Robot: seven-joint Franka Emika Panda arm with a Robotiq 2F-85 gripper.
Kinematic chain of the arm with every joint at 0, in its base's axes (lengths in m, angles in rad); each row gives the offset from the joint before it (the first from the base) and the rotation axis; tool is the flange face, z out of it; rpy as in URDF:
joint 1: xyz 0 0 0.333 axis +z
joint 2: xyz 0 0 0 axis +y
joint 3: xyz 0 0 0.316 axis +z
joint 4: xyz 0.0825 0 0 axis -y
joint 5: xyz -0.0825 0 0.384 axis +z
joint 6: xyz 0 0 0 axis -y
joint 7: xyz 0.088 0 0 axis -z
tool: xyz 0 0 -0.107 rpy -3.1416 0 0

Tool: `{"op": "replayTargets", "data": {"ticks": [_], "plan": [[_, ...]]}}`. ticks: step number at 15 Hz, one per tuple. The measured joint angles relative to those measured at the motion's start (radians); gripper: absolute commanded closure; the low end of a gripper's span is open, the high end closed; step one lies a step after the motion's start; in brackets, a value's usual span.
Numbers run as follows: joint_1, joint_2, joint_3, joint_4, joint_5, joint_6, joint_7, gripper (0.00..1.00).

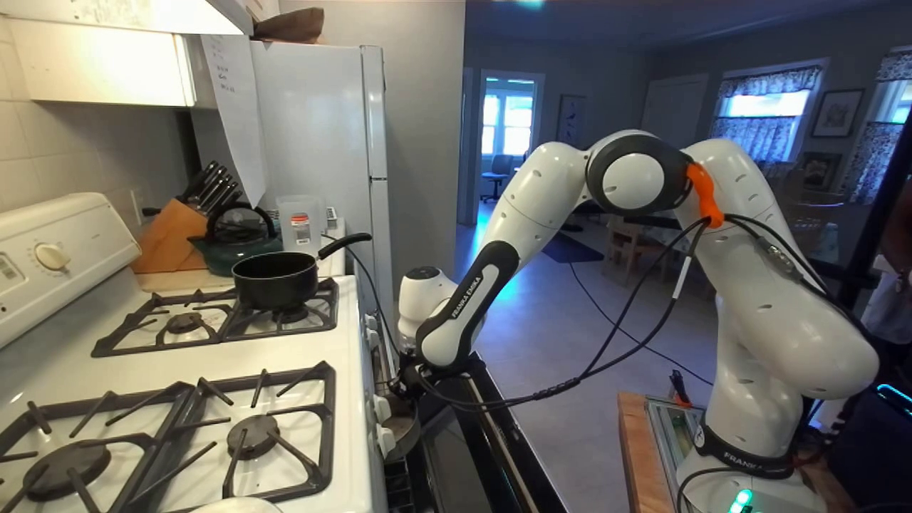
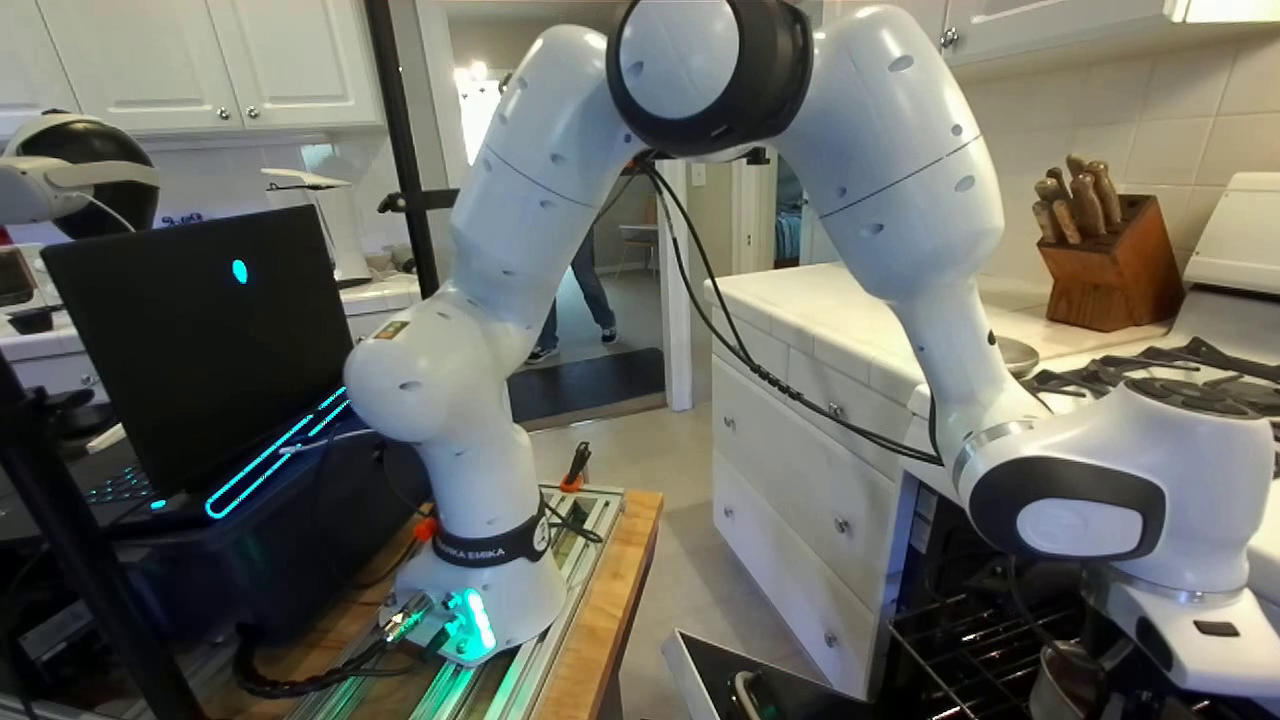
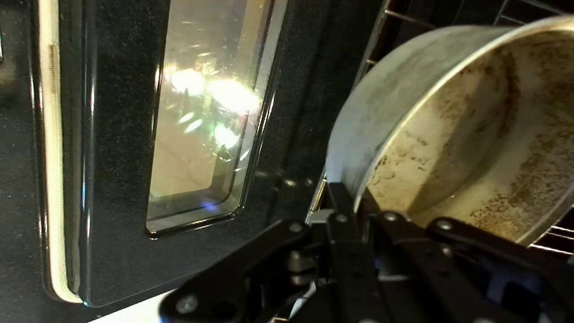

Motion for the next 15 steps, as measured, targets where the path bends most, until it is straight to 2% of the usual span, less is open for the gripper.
{"op": "replayTargets", "data": {"ticks": [15], "plan": [[-0.014, 0.1, 0.01, 0.096, 0.088, -0.004, -0.148, 0.98]]}}
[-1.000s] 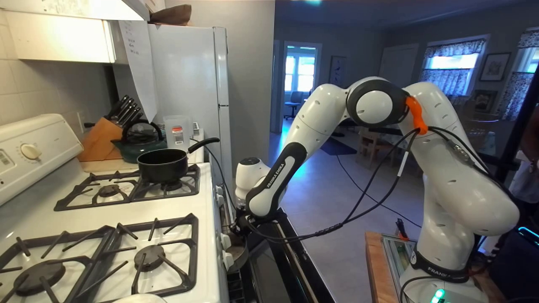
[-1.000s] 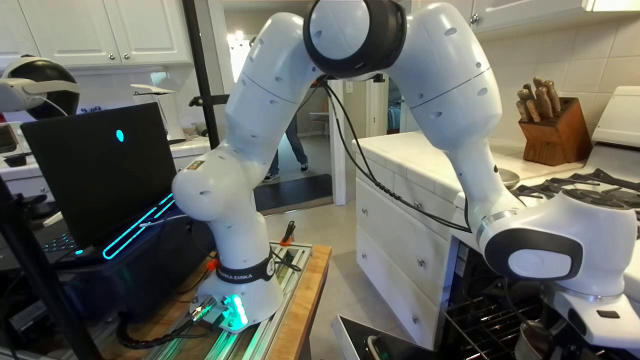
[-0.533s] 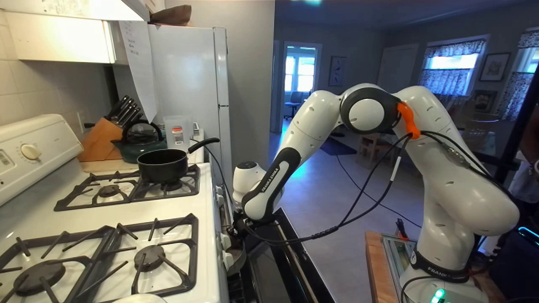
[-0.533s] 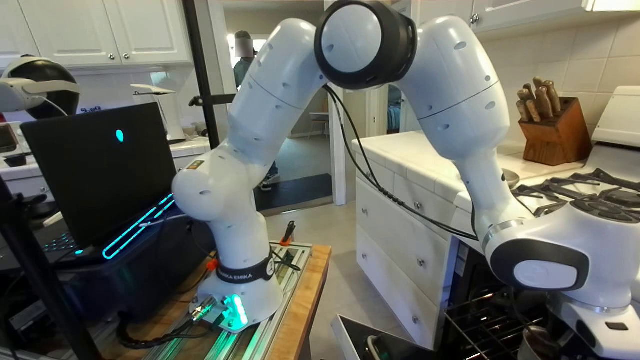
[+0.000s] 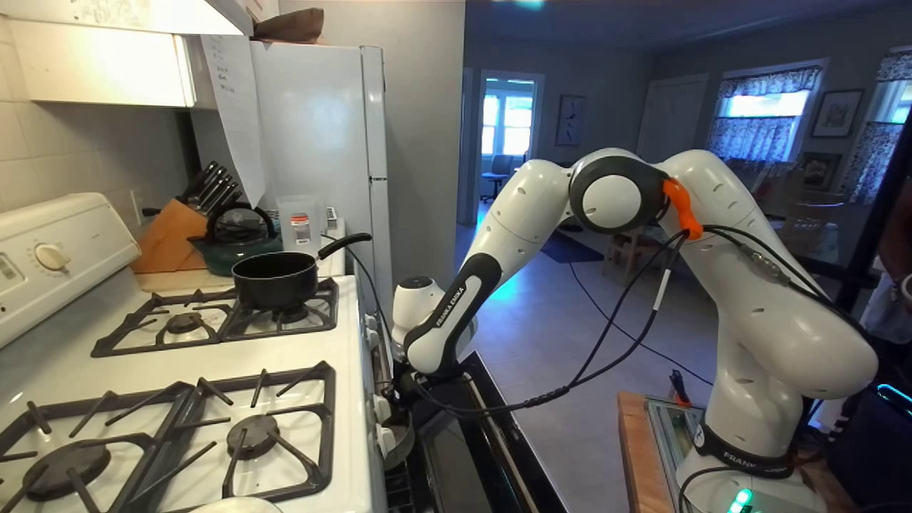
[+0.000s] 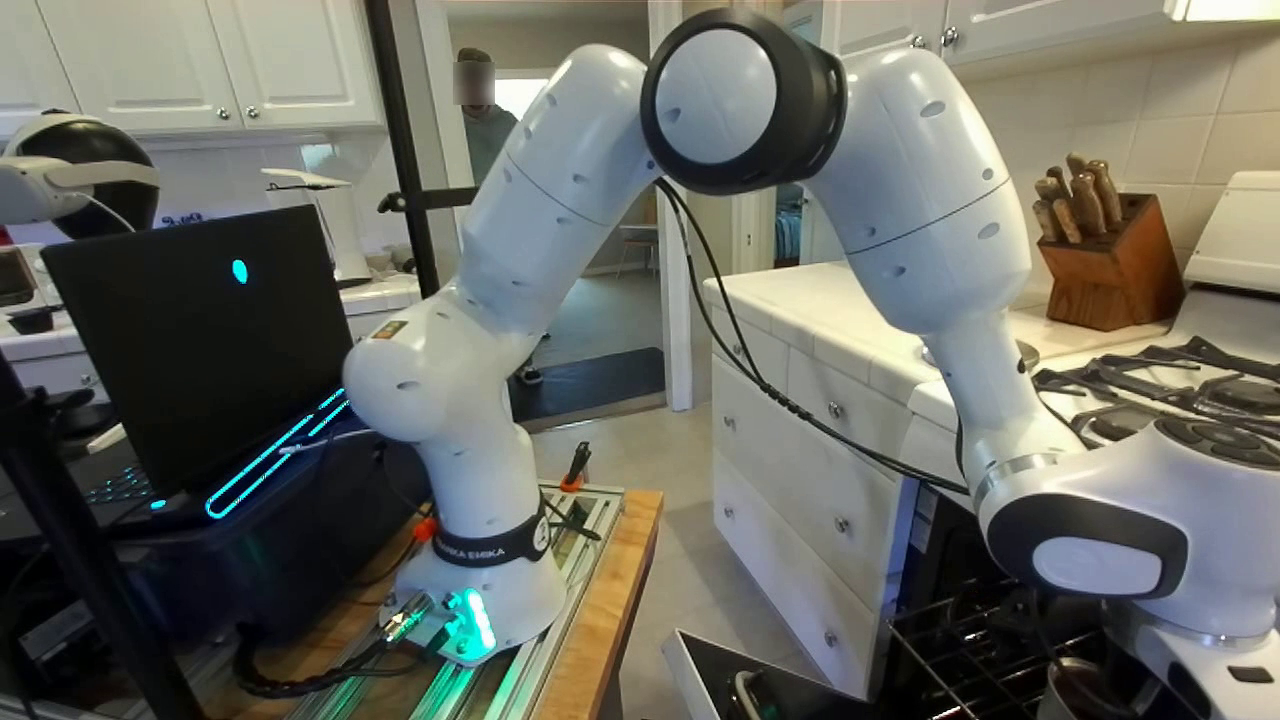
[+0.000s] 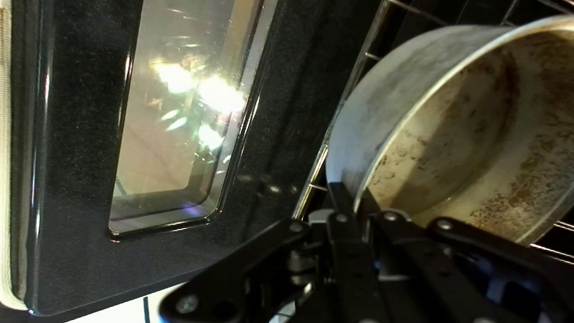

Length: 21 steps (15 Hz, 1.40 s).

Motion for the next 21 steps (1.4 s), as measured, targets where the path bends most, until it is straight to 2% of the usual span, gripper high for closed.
{"op": "replayTargets", "data": {"ticks": [8, 21], "plan": [[-0.013, 0.04, 0.0, 0.038, 0.007, -0.011, -0.06, 0.98], [-0.014, 0.112, 0.006, 0.11, 0.008, -0.011, -0.077, 0.98]]}}
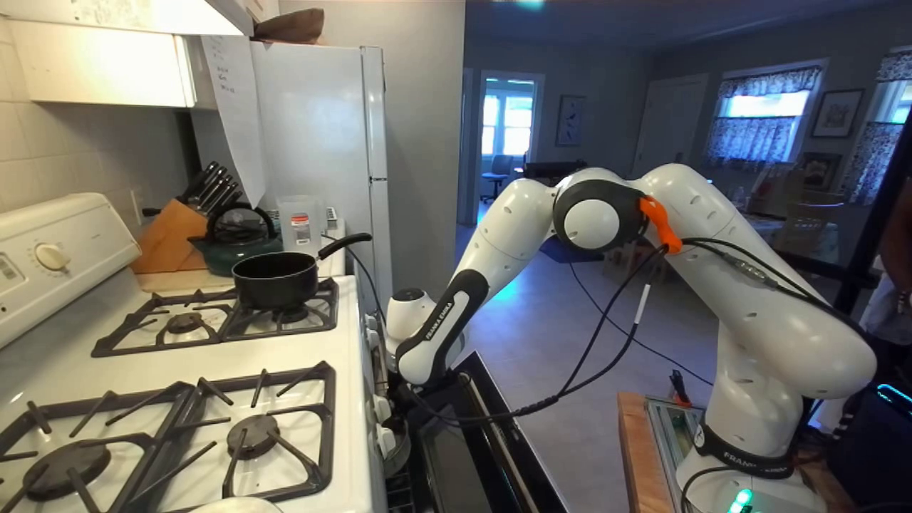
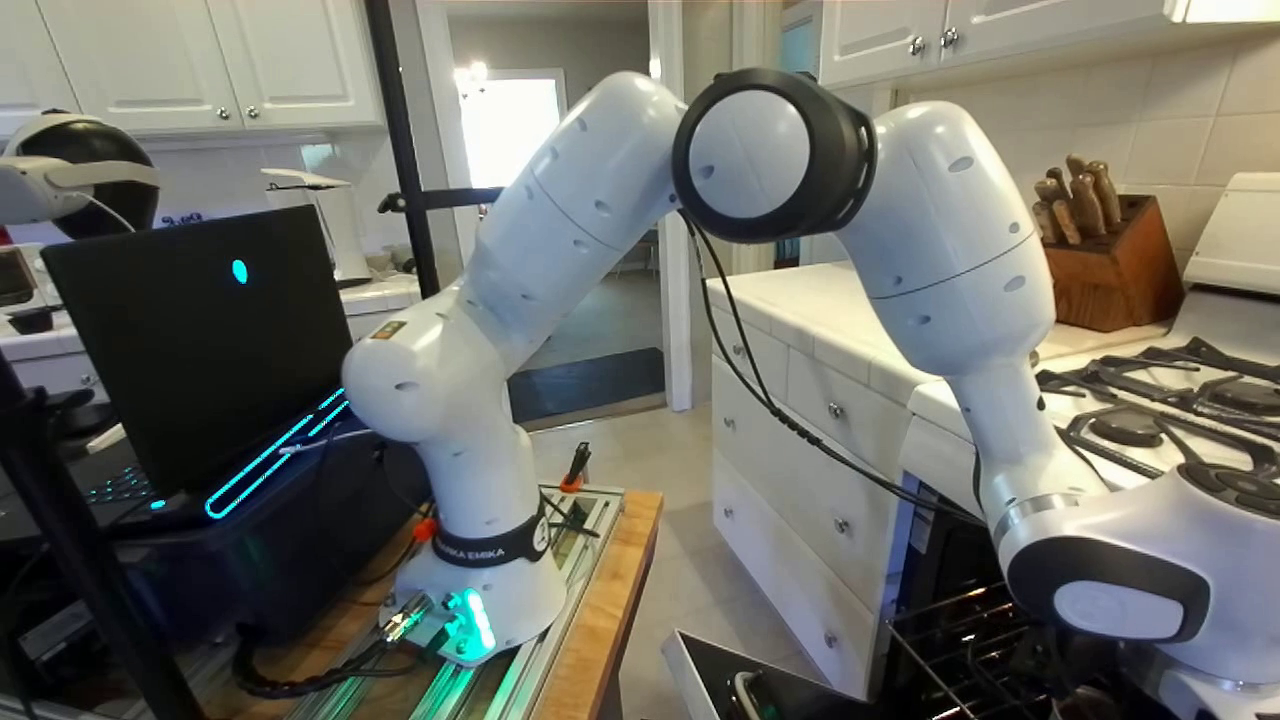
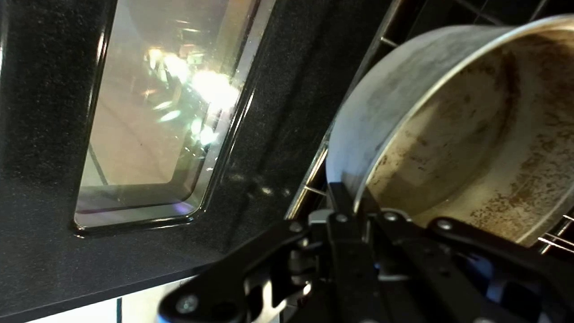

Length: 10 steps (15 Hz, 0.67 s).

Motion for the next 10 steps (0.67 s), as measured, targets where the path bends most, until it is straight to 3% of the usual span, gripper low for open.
{"op": "replayTargets", "data": {"ticks": [10], "plan": [[0.0, 0.017, 0.002, 0.027, 0.003, 0.0, 0.0, 0.98]]}}
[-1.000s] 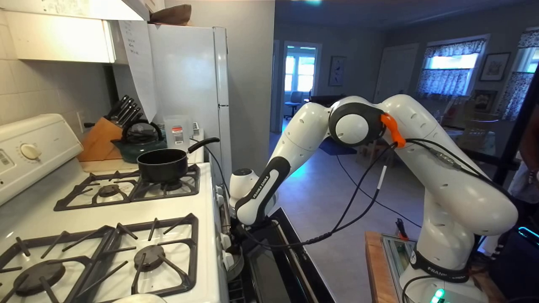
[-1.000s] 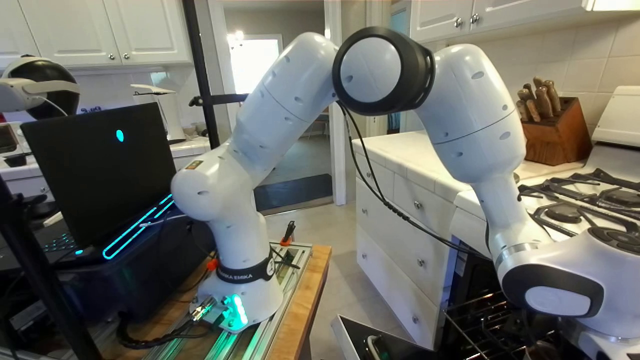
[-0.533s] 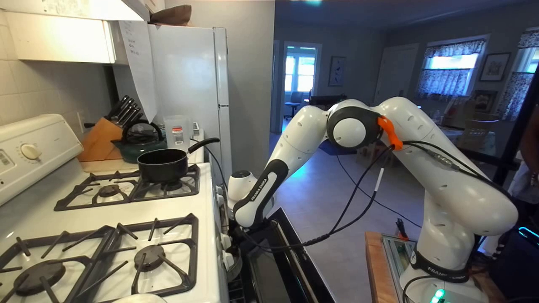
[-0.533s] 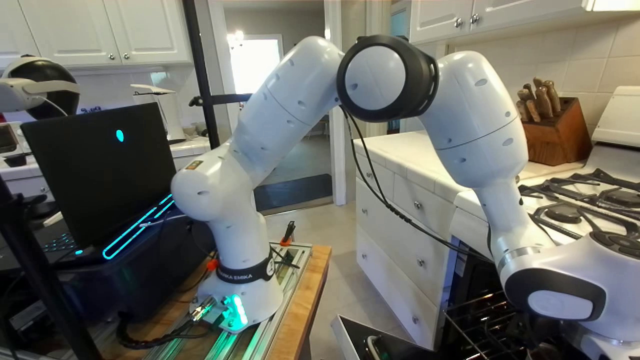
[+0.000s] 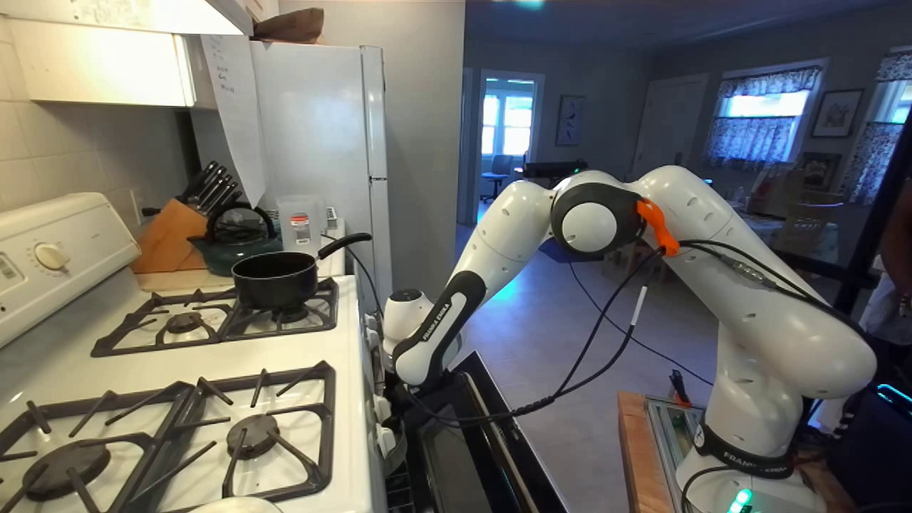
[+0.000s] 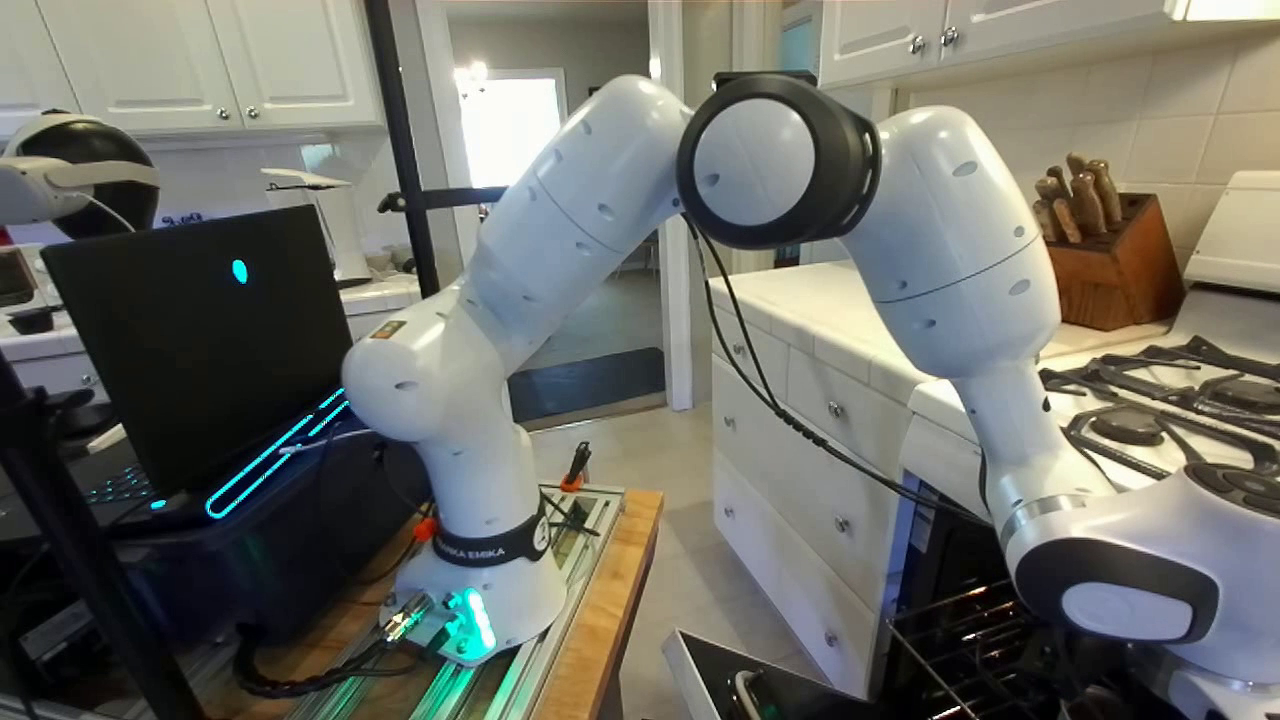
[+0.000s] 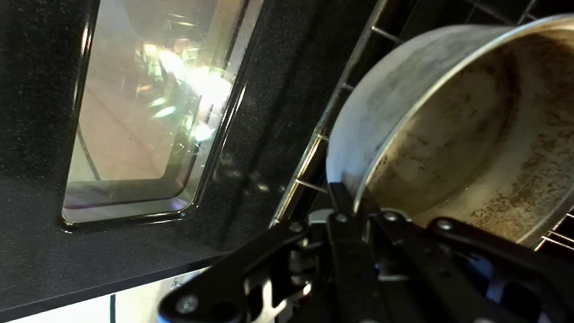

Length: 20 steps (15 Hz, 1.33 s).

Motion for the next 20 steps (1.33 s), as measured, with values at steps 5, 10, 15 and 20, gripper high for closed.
{"op": "replayTargets", "data": {"ticks": [5, 10, 15, 20], "plan": [[0.0, 0.001, 0.0, 0.001, 0.001, 0.0, 0.0, 0.98], [0.001, 0.002, -0.001, 0.003, 0.001, 0.0, 0.0, 0.98], [0.004, 0.007, -0.004, 0.007, 0.001, 0.0, 0.0, 0.98], [0.004, 0.015, -0.005, 0.016, 0.001, -0.002, 0.0, 0.98]]}}
